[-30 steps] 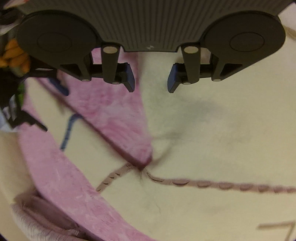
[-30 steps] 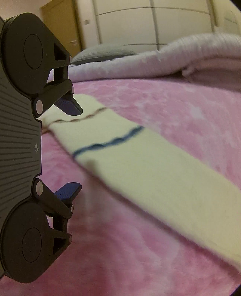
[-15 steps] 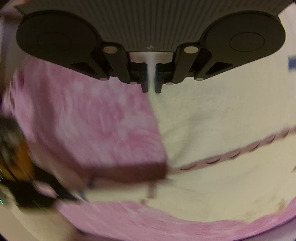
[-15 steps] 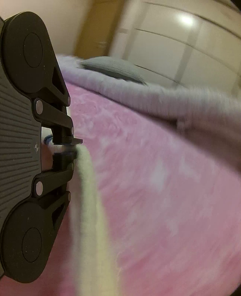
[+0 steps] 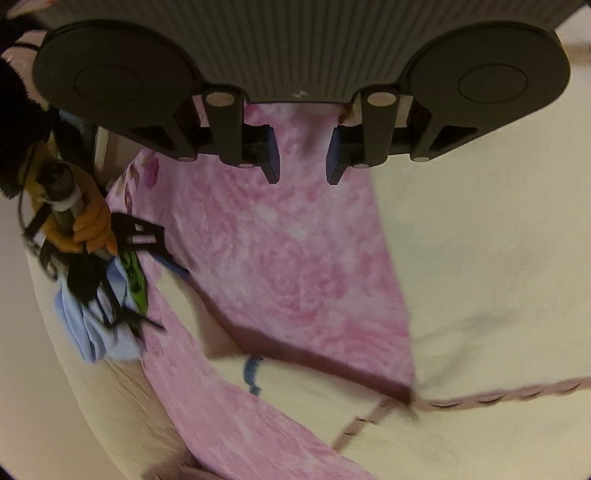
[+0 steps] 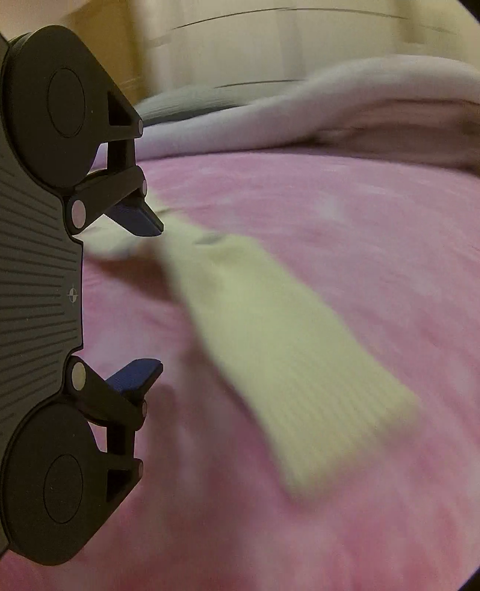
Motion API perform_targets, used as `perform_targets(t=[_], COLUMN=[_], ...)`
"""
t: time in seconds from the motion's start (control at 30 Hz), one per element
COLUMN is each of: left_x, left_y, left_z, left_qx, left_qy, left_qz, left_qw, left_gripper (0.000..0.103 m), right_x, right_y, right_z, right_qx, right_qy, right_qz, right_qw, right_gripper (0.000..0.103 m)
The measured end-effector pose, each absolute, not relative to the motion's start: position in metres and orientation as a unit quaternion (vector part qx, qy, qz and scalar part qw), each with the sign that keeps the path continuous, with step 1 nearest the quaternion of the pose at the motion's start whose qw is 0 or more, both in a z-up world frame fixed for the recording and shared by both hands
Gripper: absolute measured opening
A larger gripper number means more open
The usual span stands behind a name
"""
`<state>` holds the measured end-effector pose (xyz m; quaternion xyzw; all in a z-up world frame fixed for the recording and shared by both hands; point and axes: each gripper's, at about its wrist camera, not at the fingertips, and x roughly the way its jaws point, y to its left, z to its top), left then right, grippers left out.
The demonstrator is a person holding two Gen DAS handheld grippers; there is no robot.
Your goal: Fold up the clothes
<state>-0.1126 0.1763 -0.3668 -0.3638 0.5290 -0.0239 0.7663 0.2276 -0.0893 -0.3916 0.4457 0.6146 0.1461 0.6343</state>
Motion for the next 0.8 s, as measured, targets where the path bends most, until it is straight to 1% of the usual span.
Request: perform_targets(t=[0.07,0.13,0.17,0.2,0.23,0.3,0.37,0.43,0.47,0.5,0.53,0.57,0.6,0.63,0.7,0.73,0.77,0.8], left_x=[-0.116,-0.118,-0.118,-0.119,-0.12,-0.125,-0.132,-0.144,-0.151,-0.157,-0.163,-0.169,-0.176,-0.183,-0.199,-0.209,-0.219,-0.23], left_y=[0.184,0.196,0.202,0.208,0.215,0.229,0.244,0.261,0.269,0.277,0.283,0.288,0.294,0.298,0.307,0.31,0.315,0.32], left_z=[-0.366,-0.365,-0.365,-0.365,-0.363,-0.358,-0.354,-0.355,-0.355,-0.356,-0.358,-0.36,-0.361,-0.361,-0.361,-0.361,-0.359,-0.357], left_qx=[-0.378,-0.388,-0.392,-0.397,-0.4,-0.403,-0.41,-0.431,-0.441,-0.451,-0.458,-0.465,-0.471,-0.47,-0.468,-0.464,-0.462,-0.459], left_qy=[0.521,0.514,0.51,0.506,0.502,0.49,0.474,0.459,0.452,0.445,0.443,0.441,0.439,0.439,0.441,0.44,0.44,0.44], left_qz=[-0.009,0.009,0.018,0.027,0.04,0.066,0.094,0.127,0.144,0.16,0.172,0.184,0.196,0.203,0.219,0.226,0.236,0.245], left_qw=[0.766,0.765,0.765,0.765,0.766,0.77,0.774,0.766,0.762,0.757,0.751,0.745,0.74,0.738,0.734,0.734,0.733,0.732], left_gripper=[0.021,0.021,0.021,0.021,0.021,0.021,0.021,0.021,0.021,0.021,0.021,0.021,0.021,0.021,0.021,0.021,0.021,0.021], right_x=[0.238,0.247,0.249,0.252,0.254,0.26,0.267,0.272,0.275,0.278,0.284,0.292,0.299,0.304,0.301,0.297,0.293,0.286], right_y=[-0.108,-0.116,-0.116,-0.115,-0.11,-0.103,-0.099,-0.094,-0.09,-0.084,-0.08,-0.077,-0.078,-0.08,-0.084,-0.084,-0.081,-0.077], right_z=[-0.396,-0.404,-0.407,-0.407,-0.404,-0.385,-0.357,-0.334,-0.33,-0.33,-0.338,-0.353,-0.368,-0.38,-0.381,-0.376,-0.37,-0.363], right_qx=[0.449,0.46,0.459,0.445,0.416,0.372,0.33,0.3,0.28,0.256,0.239,0.228,0.218,0.217,0.239,0.236,0.22,0.202], right_qy=[0.603,0.597,0.598,0.603,0.605,0.567,0.506,0.444,0.43,0.424,0.44,0.473,0.511,0.539,0.53,0.524,0.524,0.521], right_qz=[0.092,0.082,0.08,0.079,0.082,0.119,0.17,0.226,0.233,0.232,0.22,0.2,0.171,0.143,0.113,0.1,0.085,0.07], right_qw=[0.653,0.653,0.652,0.658,0.674,0.725,0.778,0.814,0.826,0.837,0.837,0.828,0.814,0.801,0.806,0.812,0.819,0.827], right_gripper=[0.076,0.075,0.069,0.041,0.009,0.008,0.007,0.008,0.008,0.008,0.008,0.009,0.02,0.024,0.028,0.03,0.033,0.046])
